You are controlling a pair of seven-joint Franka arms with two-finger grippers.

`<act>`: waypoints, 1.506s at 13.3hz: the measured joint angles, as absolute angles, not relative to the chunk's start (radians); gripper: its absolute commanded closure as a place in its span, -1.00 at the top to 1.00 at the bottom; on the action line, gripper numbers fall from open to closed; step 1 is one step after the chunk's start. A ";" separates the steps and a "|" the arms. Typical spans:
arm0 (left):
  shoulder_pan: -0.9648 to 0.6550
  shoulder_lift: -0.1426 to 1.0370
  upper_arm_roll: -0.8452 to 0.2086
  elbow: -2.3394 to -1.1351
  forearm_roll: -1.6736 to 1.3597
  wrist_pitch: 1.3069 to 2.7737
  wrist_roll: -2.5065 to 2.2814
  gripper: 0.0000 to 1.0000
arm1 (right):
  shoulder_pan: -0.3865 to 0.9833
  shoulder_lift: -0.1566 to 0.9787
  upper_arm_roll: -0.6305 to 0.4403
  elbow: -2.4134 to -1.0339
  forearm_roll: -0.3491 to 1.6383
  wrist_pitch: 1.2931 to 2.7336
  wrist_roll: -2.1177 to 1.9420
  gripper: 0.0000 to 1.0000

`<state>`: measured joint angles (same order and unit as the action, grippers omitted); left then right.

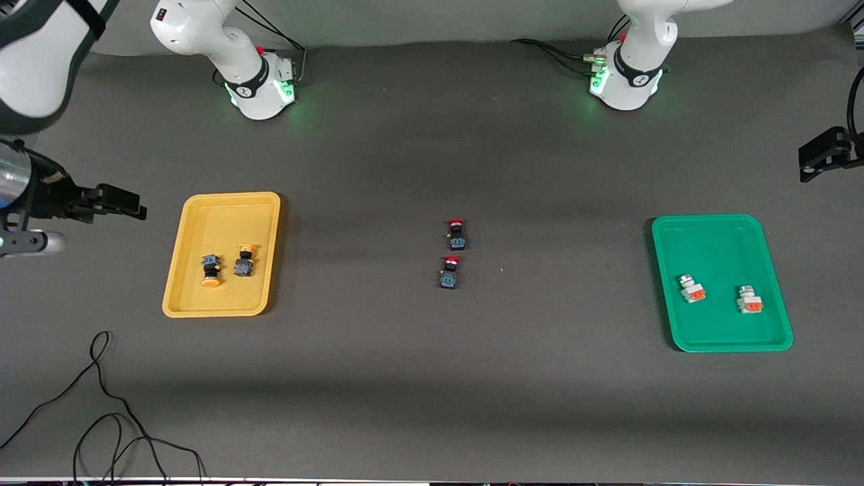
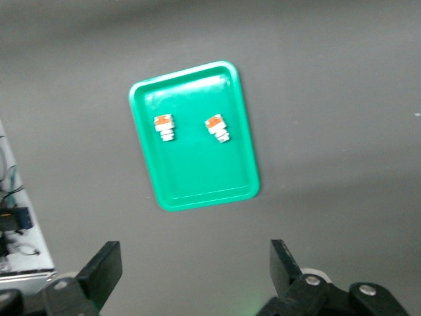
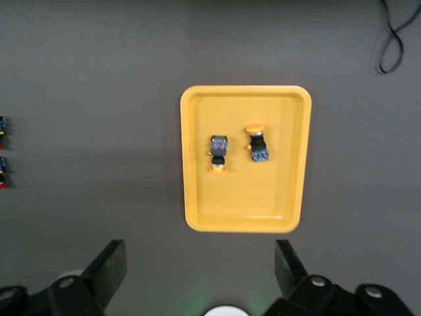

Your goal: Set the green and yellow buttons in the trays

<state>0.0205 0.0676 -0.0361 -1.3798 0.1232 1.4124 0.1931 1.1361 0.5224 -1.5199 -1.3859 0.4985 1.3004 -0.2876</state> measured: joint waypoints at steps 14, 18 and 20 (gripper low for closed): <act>-0.071 0.074 0.023 -1.435 0.019 1.451 0.066 1.00 | 1.134 0.529 -1.505 -1.340 0.490 1.272 -0.217 1.00; -0.072 0.074 0.023 -1.435 0.019 1.452 0.059 1.00 | 1.093 0.527 -1.440 -1.326 0.487 1.273 -0.217 1.00; -0.073 0.074 0.022 -1.435 0.019 1.452 0.049 1.00 | 1.027 0.527 -1.374 -1.293 0.486 1.272 -0.217 1.00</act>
